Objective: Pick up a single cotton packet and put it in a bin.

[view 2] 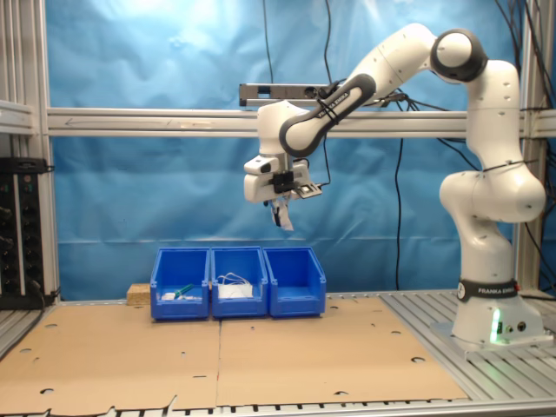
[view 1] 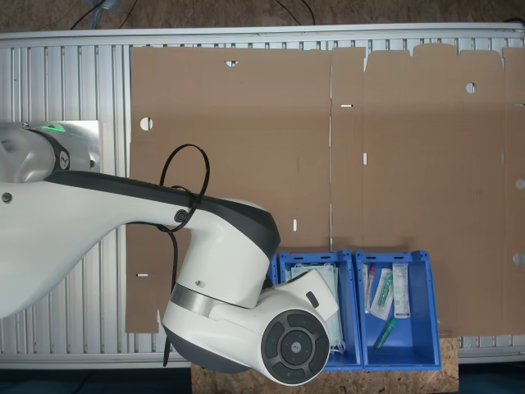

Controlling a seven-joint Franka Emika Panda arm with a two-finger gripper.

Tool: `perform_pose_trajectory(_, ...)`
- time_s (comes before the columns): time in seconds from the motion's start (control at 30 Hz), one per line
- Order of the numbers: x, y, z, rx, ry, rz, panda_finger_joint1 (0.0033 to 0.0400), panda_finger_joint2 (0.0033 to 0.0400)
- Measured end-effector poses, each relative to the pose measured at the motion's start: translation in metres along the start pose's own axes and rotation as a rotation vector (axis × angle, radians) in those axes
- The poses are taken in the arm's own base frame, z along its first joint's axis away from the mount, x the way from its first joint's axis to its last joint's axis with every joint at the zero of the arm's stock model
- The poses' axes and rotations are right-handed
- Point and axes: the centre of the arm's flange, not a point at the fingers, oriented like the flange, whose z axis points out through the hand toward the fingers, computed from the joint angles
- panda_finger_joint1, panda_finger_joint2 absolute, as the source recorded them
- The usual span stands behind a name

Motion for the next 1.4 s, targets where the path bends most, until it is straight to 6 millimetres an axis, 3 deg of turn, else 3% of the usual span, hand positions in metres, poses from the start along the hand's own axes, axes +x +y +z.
perform_pose_trajectory(1.4, -0.0087, -0.0067, 0.0018, 0.032, 0.010, 0.017, 0.0062, 0.0062)
